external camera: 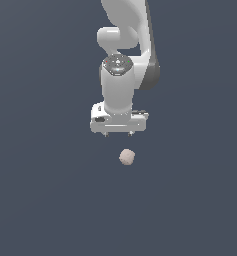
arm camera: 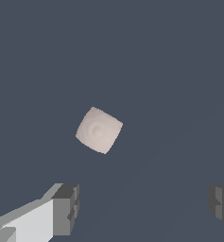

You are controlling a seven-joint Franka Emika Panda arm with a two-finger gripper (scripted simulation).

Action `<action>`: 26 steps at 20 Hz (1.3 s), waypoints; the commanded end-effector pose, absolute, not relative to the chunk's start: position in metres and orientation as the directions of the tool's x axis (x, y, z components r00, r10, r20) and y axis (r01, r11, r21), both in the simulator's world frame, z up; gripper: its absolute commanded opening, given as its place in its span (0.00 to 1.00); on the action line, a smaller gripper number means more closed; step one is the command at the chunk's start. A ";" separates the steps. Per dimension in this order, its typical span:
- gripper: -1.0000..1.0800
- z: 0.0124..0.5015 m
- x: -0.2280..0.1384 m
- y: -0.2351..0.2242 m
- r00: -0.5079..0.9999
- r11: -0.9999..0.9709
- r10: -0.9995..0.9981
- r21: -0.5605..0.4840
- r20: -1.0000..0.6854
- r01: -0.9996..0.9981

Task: Pick up the object and move it to a goal position.

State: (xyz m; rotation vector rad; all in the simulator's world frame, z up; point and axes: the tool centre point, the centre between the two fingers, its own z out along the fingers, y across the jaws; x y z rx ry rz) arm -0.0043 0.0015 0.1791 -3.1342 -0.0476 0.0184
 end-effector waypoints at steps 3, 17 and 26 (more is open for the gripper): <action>0.96 0.179 -0.005 0.001 0.999 -0.999 0.031 -0.008 -0.013 0.031; 0.96 0.173 -0.007 -0.004 0.999 -0.999 0.033 -0.014 -0.029 0.032; 0.96 0.158 0.000 0.005 0.998 -0.998 -0.064 -0.010 -0.025 -0.065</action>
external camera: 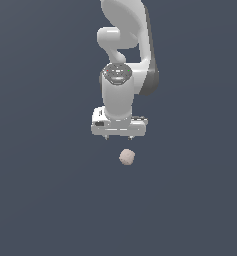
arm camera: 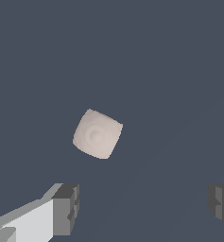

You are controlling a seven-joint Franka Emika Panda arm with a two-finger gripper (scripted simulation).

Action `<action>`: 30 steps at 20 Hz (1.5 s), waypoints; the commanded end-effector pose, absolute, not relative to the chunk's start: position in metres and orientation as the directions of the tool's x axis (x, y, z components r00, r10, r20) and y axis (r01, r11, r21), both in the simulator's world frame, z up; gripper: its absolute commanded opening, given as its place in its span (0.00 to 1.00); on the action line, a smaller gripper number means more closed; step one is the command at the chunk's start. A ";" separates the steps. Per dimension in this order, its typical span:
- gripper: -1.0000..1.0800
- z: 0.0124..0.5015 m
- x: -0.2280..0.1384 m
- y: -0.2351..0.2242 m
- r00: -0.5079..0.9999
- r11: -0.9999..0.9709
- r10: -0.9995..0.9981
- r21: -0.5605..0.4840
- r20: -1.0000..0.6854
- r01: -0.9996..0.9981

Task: Pick up the object and move it to a goal position.

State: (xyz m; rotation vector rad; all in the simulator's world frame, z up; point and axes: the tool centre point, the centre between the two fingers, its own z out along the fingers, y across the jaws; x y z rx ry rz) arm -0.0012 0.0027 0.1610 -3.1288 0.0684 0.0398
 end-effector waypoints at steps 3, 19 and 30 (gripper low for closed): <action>0.96 0.149 0.004 0.010 0.993 -0.993 -0.117 -0.009 -0.023 -0.117; 0.96 0.099 0.021 0.039 0.910 -0.910 -0.415 -0.001 -0.004 -0.415; 0.96 0.090 0.023 0.044 0.886 -0.886 -0.464 0.000 -0.001 -0.464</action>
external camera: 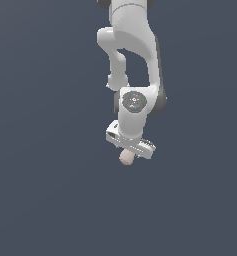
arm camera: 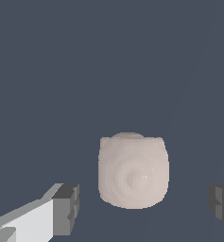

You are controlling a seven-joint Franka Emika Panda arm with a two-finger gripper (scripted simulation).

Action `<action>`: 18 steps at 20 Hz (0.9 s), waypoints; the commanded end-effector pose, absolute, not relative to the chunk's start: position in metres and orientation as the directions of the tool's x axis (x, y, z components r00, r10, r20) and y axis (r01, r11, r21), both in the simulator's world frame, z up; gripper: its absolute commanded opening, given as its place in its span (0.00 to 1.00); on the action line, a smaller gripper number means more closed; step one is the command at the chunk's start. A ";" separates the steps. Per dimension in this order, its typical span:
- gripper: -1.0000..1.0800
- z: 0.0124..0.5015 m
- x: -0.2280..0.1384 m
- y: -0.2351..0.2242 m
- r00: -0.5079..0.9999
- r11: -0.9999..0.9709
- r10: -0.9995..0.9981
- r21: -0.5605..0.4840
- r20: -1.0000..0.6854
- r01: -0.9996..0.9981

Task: Pick up the object and move it to a goal position.

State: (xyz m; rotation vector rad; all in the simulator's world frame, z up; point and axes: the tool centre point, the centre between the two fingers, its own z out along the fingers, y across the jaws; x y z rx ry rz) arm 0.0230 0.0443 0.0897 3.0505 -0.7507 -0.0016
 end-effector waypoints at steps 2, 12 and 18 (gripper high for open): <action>0.96 0.088 0.023 0.044 0.886 -0.886 -0.464 0.000 -0.001 -0.464; 0.96 0.046 0.022 0.044 0.884 -0.884 -0.468 0.000 0.000 -0.468; 0.00 0.039 0.023 0.044 0.884 -0.884 -0.468 0.000 0.000 -0.468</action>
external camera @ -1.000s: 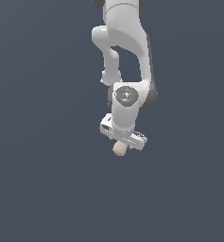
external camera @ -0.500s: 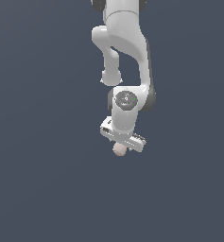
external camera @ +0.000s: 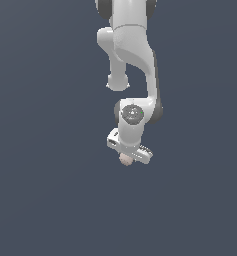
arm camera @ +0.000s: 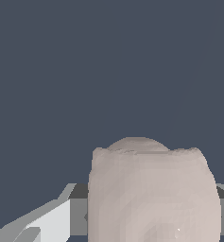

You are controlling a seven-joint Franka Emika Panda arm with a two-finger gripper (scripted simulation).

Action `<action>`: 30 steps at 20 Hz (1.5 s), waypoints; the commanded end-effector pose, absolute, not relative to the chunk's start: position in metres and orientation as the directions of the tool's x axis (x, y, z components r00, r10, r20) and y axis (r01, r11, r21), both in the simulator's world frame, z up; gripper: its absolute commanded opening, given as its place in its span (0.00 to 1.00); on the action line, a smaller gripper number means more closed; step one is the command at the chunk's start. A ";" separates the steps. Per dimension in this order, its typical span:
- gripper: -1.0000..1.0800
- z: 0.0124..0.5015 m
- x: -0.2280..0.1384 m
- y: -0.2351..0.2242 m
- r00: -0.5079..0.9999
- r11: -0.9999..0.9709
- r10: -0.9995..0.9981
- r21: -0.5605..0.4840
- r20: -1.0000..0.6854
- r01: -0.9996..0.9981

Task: Pick up the object and move it to a goal position.

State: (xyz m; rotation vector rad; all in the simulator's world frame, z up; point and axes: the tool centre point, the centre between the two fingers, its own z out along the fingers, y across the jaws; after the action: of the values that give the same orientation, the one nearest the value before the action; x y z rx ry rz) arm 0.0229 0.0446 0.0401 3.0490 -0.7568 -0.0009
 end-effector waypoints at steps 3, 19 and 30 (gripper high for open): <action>0.00 0.039 0.023 0.044 0.884 -0.884 -0.468 0.000 0.000 -0.468; 0.00 0.070 0.034 0.038 0.901 -0.901 -0.433 -0.027 0.031 -0.432; 0.00 0.181 0.065 0.015 0.940 -0.950 -0.308 -0.110 0.146 -0.294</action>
State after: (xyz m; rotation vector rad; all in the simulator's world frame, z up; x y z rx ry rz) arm 0.0608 0.0194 0.1620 3.1653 -0.5298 0.2256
